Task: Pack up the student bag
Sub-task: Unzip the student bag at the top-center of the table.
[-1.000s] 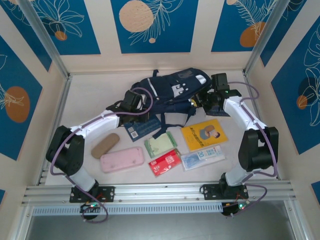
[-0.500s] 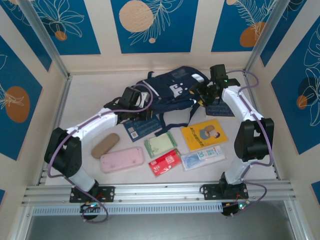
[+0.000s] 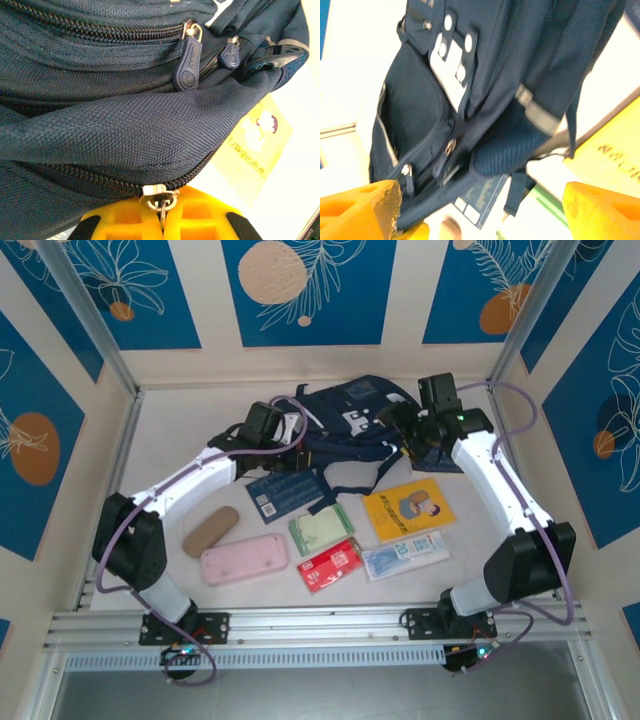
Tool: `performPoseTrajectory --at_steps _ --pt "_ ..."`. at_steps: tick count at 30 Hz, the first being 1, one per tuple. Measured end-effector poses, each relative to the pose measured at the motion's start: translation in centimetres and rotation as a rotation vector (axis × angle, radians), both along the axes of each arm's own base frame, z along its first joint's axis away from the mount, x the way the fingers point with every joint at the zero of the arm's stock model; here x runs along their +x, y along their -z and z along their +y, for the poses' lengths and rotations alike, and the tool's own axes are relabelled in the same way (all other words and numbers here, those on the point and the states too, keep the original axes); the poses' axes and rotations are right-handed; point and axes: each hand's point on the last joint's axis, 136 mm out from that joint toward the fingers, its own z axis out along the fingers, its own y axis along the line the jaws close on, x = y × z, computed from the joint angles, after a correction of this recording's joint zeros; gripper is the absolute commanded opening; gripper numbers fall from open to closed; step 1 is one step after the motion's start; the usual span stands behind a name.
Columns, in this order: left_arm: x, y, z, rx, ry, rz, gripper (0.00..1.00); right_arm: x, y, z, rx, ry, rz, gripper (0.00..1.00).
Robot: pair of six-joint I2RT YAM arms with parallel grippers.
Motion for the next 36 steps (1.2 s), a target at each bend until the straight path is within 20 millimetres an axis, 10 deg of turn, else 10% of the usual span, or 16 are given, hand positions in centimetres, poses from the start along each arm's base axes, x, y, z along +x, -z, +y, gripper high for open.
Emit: performPoseTrajectory --at_steps 8,16,27,36 --pt "-1.5 -0.6 -3.1 -0.003 0.080 0.008 0.00 -3.9 4.7 6.6 0.225 0.019 0.159 0.86" --pt "-4.7 -0.2 -5.7 0.014 0.168 0.027 0.00 -1.6 4.0 8.3 0.336 0.074 0.104 0.77" --pt "-5.9 0.9 -5.0 0.034 0.176 0.043 0.00 -1.0 7.7 8.5 0.284 0.076 0.172 0.00" --pt "-6.7 2.4 -4.1 0.079 0.196 0.036 0.00 -1.9 8.8 8.1 0.238 0.004 0.170 0.00"
